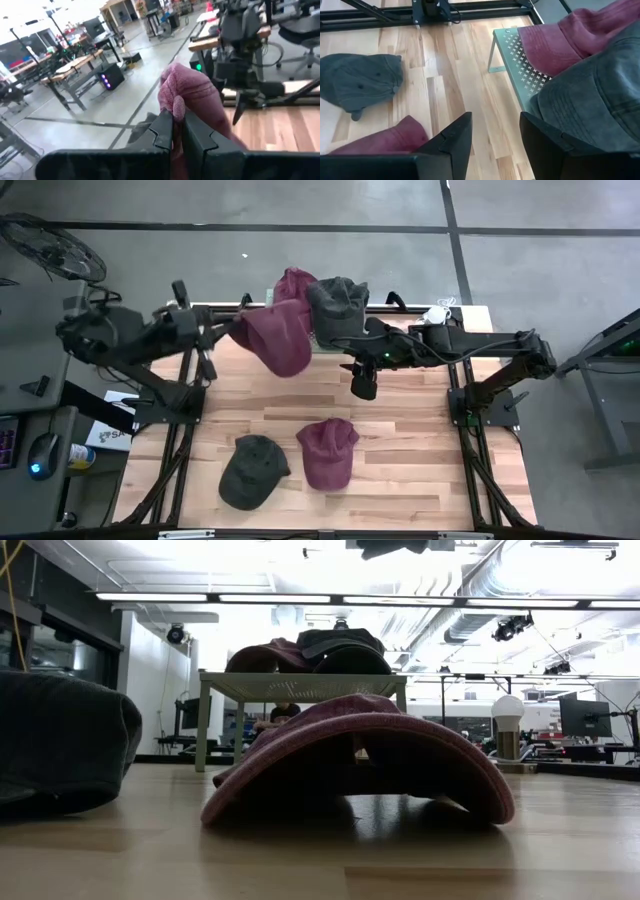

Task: Pick & Place hat
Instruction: Stack the top red cap on the red cap on the shelf

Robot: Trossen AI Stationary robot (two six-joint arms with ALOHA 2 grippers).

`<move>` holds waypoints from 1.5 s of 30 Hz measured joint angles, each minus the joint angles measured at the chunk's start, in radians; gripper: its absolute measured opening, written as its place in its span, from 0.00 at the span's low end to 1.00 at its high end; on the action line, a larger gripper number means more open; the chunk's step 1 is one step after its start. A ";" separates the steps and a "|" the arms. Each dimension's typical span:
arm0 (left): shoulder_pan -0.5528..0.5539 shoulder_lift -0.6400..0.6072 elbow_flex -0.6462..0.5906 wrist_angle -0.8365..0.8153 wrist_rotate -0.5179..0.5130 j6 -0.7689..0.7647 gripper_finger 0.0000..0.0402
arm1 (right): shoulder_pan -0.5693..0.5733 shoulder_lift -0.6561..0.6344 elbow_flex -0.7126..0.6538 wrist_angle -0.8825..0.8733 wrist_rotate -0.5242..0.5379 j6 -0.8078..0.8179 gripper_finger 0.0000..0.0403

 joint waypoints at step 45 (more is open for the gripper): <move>1.018 0.288 0.270 -0.444 1.099 0.465 0.04 | 0.126 -0.048 0.000 -0.218 0.175 0.296 0.39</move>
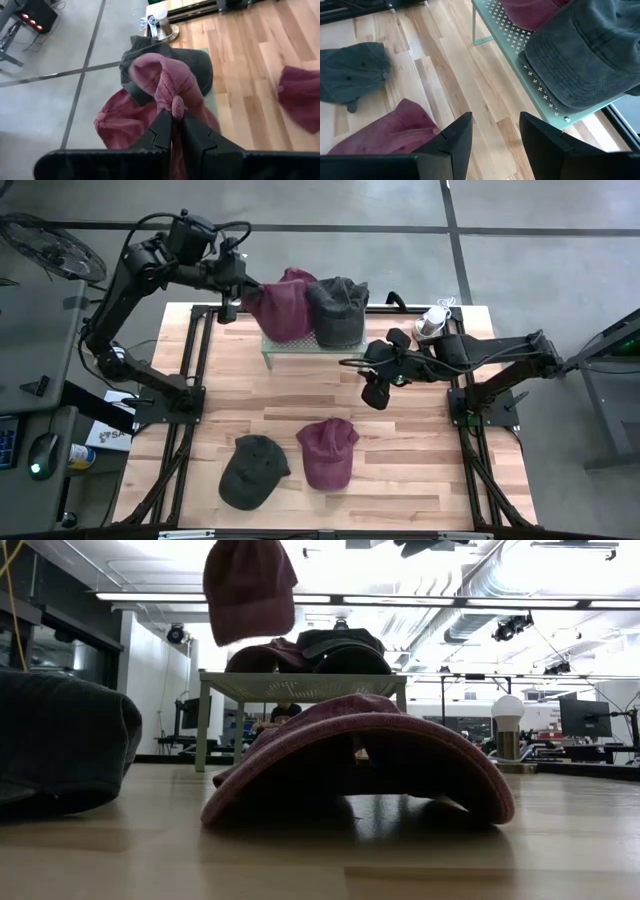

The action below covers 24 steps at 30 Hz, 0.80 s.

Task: Pick & Place hat
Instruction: Stack the top red cap on the red cap on the shelf

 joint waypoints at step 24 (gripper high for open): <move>0.097 0.165 -0.001 0.179 -0.068 0.135 0.03 | 0.000 0.000 0.000 0.001 0.016 0.049 0.39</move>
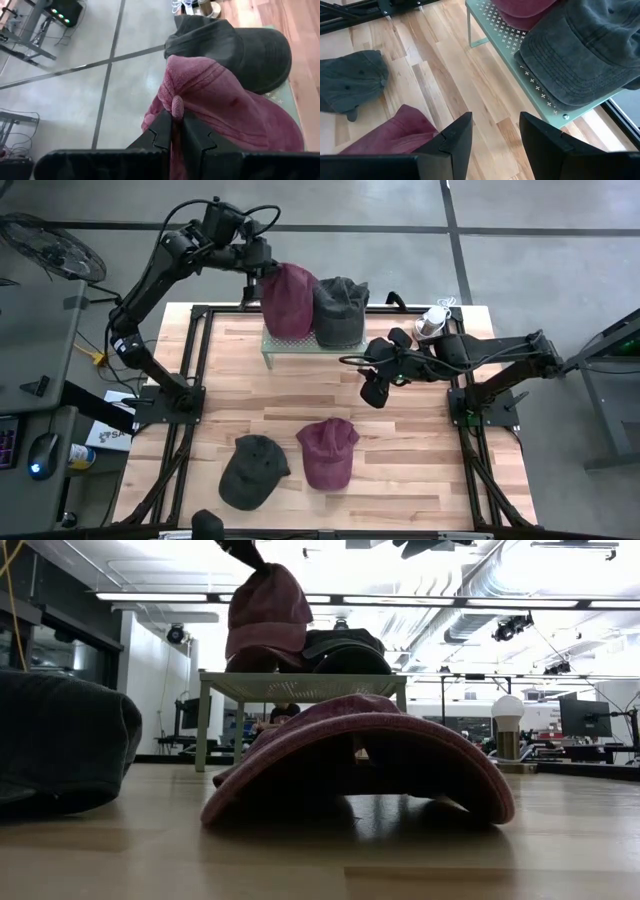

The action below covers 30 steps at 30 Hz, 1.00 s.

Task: Pick & Place hat
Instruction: Stack the top red cap on the red cap on the shelf

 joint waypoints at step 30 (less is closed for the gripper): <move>0.000 0.124 -0.002 0.052 -0.170 -0.029 0.08 | 0.000 0.000 0.000 0.005 0.003 0.000 0.39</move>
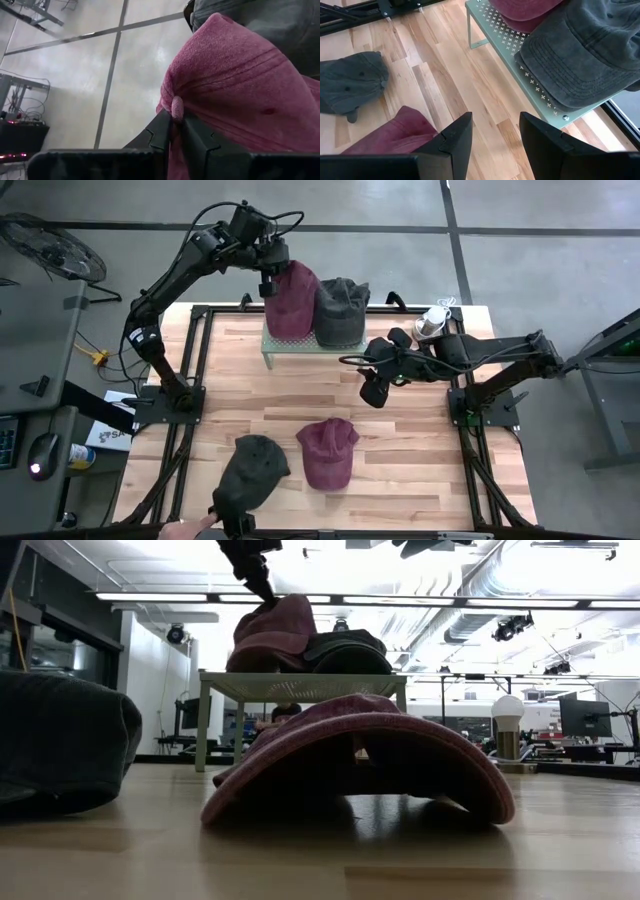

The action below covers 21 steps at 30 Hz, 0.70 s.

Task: Pick & Place hat
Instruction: Stack the top red cap on the red cap on the shelf, then stack the red caps on top of the red cap on the shelf

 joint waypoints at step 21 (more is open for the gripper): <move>-0.002 -0.024 0.000 0.074 -0.145 -0.039 0.21 | 0.000 0.000 0.000 0.000 -0.015 0.026 0.39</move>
